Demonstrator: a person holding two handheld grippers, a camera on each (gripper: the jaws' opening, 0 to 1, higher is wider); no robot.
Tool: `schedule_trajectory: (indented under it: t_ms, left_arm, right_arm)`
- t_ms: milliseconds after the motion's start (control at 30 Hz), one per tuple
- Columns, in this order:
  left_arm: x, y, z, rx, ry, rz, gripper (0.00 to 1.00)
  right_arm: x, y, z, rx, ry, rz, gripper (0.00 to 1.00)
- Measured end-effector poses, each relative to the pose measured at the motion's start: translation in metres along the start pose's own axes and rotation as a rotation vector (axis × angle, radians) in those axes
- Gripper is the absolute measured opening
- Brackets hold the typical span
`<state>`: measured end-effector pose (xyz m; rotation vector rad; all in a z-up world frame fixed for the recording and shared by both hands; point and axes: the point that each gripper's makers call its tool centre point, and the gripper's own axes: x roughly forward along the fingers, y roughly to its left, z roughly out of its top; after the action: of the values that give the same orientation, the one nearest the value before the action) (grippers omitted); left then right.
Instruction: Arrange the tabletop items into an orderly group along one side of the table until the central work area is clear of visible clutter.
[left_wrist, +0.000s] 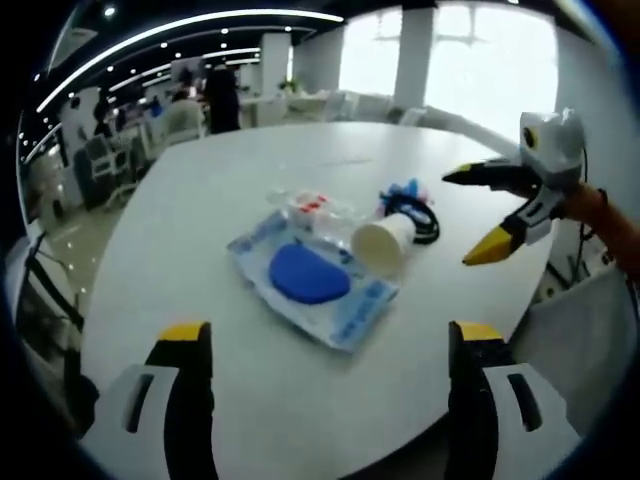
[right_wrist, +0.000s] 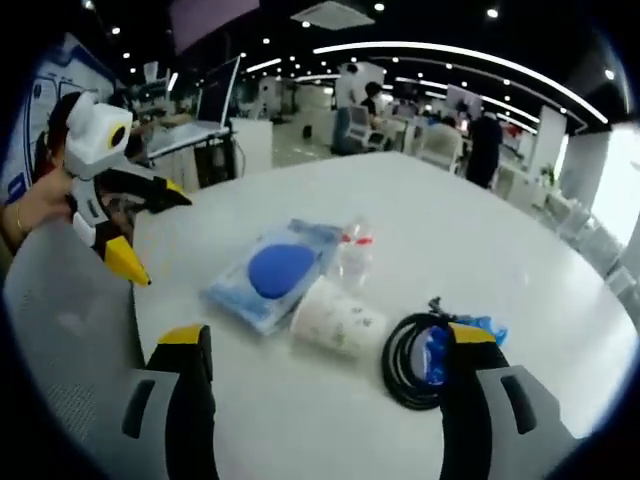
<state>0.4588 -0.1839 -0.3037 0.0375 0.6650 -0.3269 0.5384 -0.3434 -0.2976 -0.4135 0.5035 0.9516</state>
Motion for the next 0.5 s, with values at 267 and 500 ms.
schedule_trajectory:
  t_ms: [267,500]
  left_arm:
    - [0.004,-0.006,-0.003,0.046,0.024,-0.014,0.95]
    - [0.007,-0.01,-0.005,0.066,0.039,-0.037,0.95]
  right_arm:
    - [0.028,0.016,-0.01,-0.109,0.032,0.167,0.92]
    - [0.05,0.011,-0.027,-0.248,0.097,0.184,0.86]
